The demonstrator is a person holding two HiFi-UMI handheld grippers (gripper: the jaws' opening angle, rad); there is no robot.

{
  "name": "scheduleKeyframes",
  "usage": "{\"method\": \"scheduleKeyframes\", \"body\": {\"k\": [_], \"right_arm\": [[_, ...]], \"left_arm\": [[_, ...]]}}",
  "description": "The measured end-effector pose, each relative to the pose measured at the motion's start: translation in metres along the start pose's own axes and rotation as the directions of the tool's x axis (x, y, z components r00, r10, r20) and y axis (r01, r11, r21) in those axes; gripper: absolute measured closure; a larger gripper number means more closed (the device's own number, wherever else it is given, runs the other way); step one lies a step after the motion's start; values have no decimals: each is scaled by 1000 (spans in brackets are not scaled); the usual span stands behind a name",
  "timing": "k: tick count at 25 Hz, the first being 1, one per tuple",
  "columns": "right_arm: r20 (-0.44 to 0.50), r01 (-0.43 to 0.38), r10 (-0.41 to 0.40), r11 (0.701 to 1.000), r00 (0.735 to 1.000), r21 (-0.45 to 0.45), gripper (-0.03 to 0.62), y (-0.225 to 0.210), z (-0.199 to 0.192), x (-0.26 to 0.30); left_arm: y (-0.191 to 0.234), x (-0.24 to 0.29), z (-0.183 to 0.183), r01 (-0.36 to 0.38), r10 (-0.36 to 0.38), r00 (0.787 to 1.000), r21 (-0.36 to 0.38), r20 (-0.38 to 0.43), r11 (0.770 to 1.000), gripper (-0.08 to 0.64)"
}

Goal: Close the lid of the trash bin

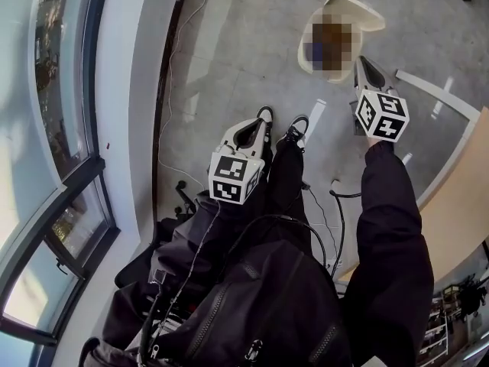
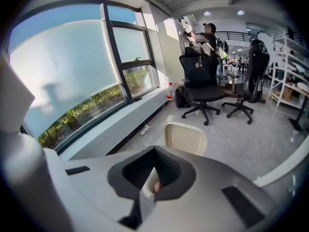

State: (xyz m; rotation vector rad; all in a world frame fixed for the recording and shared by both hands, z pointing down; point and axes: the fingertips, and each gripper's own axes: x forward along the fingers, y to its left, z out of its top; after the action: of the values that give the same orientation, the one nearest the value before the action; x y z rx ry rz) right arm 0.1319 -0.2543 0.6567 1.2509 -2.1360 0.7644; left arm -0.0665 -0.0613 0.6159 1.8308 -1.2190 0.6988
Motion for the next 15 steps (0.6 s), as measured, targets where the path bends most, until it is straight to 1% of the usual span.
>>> {"method": "scheduleKeyframes", "body": {"k": [4,9,15], "right_arm": [[5,13,-13,999,1000,-37,588,-18,6,21],[18,40,-39,996,999,-86,588,-47,31,52],[39,81,-79,995,996,-52,588,-82,57,83]], "left_arm": [[4,2,-17,-6,6,1000,-15,-22,1000,560],[12,2,-34,-16,15,999,-35,-46,999,560],[19,3,-46,-30,27,998,-48,-60,998,560]]}}
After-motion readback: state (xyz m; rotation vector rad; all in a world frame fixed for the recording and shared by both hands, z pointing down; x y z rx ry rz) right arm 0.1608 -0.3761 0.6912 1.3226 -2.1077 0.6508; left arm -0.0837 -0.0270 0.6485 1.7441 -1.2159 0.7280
